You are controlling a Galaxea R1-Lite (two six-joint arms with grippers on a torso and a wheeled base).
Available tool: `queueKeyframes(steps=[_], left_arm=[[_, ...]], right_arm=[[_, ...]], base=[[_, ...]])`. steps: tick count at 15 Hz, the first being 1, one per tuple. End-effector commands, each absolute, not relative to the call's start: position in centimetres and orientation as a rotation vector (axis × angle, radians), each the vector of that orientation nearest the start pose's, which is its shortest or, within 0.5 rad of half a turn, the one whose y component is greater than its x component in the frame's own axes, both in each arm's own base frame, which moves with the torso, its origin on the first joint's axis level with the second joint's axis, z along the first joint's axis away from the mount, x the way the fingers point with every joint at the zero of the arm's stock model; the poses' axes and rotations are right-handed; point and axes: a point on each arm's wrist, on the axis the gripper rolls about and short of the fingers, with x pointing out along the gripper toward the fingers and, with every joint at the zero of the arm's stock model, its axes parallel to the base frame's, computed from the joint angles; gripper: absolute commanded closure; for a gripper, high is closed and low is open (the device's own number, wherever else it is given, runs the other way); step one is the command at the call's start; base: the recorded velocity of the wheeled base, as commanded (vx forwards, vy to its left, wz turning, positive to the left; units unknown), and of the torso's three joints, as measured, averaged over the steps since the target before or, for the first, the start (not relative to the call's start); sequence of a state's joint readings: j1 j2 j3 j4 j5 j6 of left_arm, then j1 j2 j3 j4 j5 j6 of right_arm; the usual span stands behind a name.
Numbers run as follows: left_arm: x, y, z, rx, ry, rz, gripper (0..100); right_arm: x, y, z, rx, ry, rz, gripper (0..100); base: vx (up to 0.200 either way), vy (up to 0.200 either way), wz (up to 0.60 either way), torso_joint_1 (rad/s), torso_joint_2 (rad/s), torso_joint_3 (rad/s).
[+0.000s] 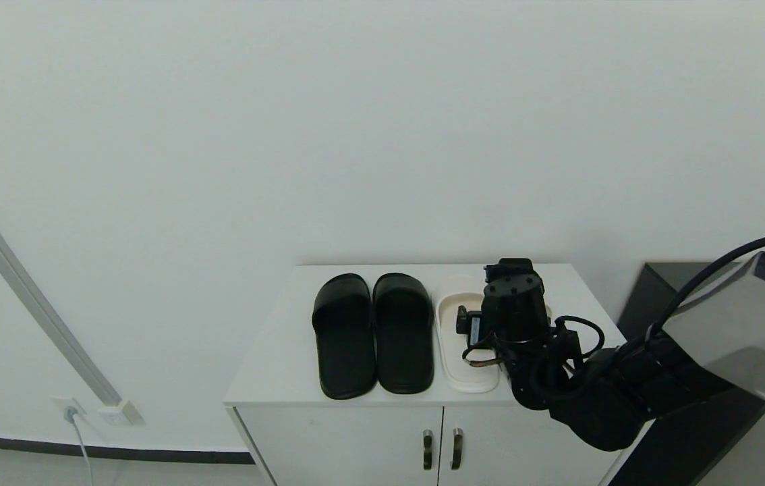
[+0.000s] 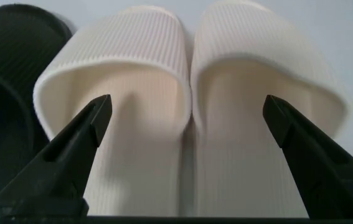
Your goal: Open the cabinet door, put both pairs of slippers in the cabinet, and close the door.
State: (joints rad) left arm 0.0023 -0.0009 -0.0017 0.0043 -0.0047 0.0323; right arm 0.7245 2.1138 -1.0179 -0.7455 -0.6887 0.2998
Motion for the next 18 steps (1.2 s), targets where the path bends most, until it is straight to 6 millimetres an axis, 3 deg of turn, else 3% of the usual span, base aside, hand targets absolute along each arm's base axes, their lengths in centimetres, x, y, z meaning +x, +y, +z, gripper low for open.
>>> queueKeyframes(steps=[1, 4, 5, 9, 12, 14, 18], left_arm=[[-2.3, 0.0, 7.5, 0.032, 0.005, -0.002, 100], [-2.3, 0.0, 7.5, 0.031, 0.003, -0.002, 100], [-2.3, 0.0, 7.5, 0.031, 0.005, -0.002, 100], [-2.3, 0.0, 7.6, 0.029, 0.002, -0.002, 100], [-2.3, 0.0, 7.5, 0.031, 0.003, -0.002, 100], [-2.3, 0.0, 7.5, 0.031, 0.003, -0.002, 100], [-2.3, 0.0, 7.5, 0.031, 0.003, 0.001, 100]], right_arm=[[31.8, 24.9, 9.7, 0.067, 0.258, -0.015, 0], [32.7, 24.4, 9.4, 0.06, 0.239, 0.016, 0], [32.9, 24.3, 9.2, 0.062, 0.24, 0.017, 100], [33.1, 24.2, 9.1, 0.044, 0.238, 0.017, 100], [32.7, 23.9, 10.3, 0.029, 0.178, 0.028, 100], [31.2, 22.9, 12.3, 0.004, 0.135, 0.092, 100], [25.9, 19.6, 16.0, 0.0, 0.116, 0.395, 100]], base=[[0.0, 0.0, 0.0, 0.0, 0.0, 0.0], [0.0, 0.0, 0.0, 0.0, 0.0, 0.0], [0.0, 0.0, 0.0, 0.0, 0.0, 0.0], [0.0, 0.0, 0.0, 0.0, 0.0, 0.0], [0.0, 0.0, 0.0, 0.0, 0.0, 0.0], [0.0, 0.0, 0.0, 0.0, 0.0, 0.0], [0.0, 0.0, 0.0, 0.0, 0.0, 0.0]])
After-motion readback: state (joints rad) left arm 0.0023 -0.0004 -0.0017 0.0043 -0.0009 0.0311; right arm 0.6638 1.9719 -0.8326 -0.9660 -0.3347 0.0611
